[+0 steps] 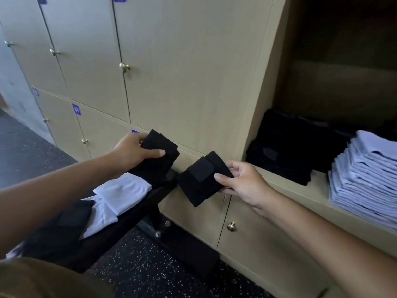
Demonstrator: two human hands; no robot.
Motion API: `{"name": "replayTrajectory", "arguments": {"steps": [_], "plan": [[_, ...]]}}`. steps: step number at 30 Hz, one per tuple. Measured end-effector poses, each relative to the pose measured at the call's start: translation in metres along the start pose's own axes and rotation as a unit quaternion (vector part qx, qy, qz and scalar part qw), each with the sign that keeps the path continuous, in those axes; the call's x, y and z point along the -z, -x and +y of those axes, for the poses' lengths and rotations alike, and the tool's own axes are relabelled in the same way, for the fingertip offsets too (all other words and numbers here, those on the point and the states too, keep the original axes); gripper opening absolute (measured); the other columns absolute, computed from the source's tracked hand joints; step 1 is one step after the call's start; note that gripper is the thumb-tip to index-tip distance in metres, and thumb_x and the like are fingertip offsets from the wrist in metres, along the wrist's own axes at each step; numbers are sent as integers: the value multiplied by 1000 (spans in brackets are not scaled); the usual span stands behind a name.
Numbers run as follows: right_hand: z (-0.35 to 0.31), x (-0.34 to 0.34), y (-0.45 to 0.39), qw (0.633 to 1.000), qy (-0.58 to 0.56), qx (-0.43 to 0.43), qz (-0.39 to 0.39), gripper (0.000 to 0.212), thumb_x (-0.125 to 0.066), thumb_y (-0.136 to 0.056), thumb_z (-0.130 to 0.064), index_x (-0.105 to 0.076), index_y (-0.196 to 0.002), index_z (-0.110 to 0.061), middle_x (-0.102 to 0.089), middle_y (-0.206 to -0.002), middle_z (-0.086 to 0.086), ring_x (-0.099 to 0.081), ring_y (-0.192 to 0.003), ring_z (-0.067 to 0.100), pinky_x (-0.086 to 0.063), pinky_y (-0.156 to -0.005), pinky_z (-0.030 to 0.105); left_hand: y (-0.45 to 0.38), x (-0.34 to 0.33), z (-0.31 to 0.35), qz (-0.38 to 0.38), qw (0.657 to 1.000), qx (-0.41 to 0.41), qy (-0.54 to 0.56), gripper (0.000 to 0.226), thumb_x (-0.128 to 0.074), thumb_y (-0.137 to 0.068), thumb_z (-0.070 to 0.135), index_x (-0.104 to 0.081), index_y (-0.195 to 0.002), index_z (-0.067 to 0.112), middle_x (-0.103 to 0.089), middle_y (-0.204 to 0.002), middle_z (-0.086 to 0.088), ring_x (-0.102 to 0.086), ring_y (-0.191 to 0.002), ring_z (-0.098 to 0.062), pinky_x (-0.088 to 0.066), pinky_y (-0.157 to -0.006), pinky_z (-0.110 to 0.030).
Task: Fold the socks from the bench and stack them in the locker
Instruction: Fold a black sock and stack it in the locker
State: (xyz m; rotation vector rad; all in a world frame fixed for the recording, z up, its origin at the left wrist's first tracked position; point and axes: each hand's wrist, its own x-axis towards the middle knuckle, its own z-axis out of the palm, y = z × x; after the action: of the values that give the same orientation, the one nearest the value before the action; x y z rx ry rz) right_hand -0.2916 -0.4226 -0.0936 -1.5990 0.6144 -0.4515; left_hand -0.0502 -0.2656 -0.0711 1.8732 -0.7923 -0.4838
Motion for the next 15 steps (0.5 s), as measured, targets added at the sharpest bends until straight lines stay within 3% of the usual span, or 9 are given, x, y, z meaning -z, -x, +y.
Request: {"name": "replayTrajectory", "arguments": {"steps": [3,7,9,15], "plan": [[-7,8,9,1000,-14,9,1,23,-66,-96,-1,-64,-118,-6,-77,-110,7,-74,-102,21,-61,-79,27,16,-12,14,-20,1000,-13,13,16,-81,-86,13,-74,-99,20,-79,-83,5,-77,-82,-18,-60,-67,-25],[-16,22,20,999,-42,23,0,25,-65,-96,-1,-63,-121,-5,-76,-112,10,-73,-105,24,-61,-84,30,27,-25,30,-35,998,-6,54,21,-83,-85,17,-76,-105,17,-80,-96,-3,-77,-91,-25,-61,-88,-44],[-19,30,26,999,-42,29,1,23,-65,-97,-3,-64,-120,-7,-76,-112,8,-73,-106,23,-60,-87,32,34,-33,39,-60,995,2,78,25,-84,-84,20,-76,-108,17,-80,-101,-7,-77,-93,-29,-60,-92,-51],[-26,53,39,998,-45,32,12,27,-63,-98,-5,-61,-124,-10,-76,-113,7,-72,-108,25,-56,-99,41,59,-62,65,-93,979,21,179,28,-79,-88,17,-73,-114,9,-79,-102,-12,-77,-93,-33,-59,-93,-51]]}}
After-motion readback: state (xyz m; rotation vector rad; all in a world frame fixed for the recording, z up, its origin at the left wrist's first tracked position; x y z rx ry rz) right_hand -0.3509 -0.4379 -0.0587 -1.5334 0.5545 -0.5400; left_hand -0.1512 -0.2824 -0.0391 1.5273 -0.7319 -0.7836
